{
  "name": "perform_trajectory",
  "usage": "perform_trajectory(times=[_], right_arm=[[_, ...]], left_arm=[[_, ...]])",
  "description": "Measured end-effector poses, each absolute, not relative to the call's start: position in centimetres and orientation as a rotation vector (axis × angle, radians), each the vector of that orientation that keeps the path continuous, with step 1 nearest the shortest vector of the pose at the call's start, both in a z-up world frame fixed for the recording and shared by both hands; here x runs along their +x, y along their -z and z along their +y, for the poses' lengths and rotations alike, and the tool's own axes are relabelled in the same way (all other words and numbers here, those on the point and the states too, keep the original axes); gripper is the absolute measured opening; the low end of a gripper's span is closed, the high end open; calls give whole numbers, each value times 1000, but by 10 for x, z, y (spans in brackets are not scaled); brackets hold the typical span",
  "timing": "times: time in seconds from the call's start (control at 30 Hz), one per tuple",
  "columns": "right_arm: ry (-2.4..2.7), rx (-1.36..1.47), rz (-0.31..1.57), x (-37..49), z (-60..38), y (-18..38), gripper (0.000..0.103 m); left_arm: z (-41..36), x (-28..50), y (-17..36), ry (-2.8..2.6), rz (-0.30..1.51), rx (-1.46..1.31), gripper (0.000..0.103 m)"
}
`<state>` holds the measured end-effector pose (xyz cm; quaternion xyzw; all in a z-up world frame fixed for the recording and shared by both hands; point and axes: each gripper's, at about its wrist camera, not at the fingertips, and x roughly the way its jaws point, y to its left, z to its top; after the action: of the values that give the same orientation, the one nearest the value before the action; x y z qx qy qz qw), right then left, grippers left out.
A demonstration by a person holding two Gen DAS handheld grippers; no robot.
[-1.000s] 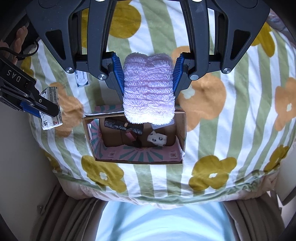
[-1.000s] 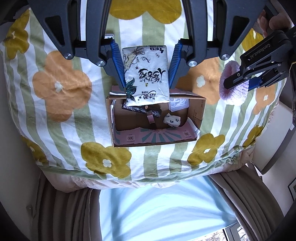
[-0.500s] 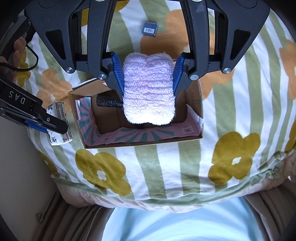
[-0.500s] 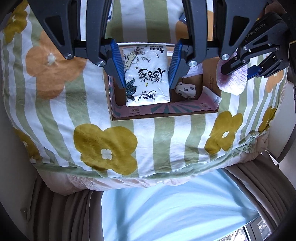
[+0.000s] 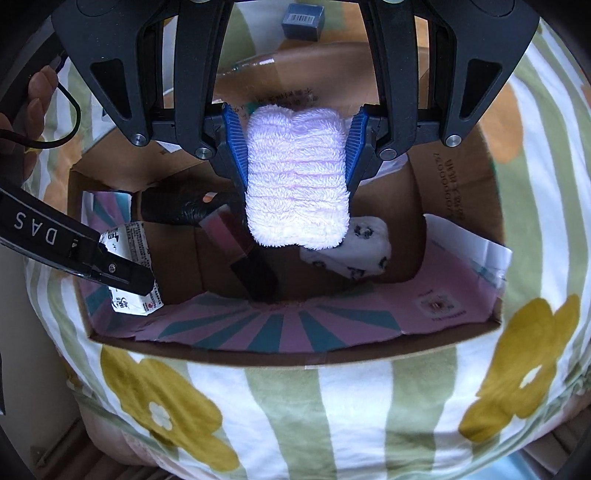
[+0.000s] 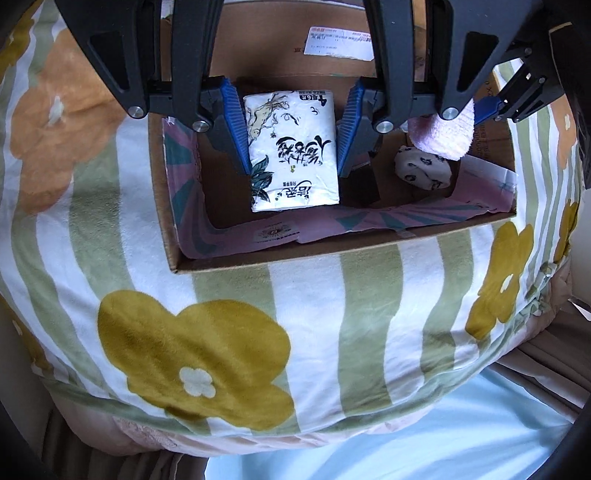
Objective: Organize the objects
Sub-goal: 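Open the left tool to drop the towel while the right tool drops the tissues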
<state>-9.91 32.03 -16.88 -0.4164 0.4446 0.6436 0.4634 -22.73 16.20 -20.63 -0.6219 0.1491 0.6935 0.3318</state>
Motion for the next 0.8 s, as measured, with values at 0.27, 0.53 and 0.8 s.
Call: perform_trajectory(times=[0.27,0.53,0.8], right_arm=[[-1574,-1026,1116,-95,322,183,42],[-1591,-1014,1152,-98,324,180,50],[-1577,-993,1157,-95,327,175,101]], left_arm=[[170,-221,214,-1790,429,-1618,42],[170,-221,209,-1765,487,-1620,54],[168,-214,205,-1771,470,-1584,103]])
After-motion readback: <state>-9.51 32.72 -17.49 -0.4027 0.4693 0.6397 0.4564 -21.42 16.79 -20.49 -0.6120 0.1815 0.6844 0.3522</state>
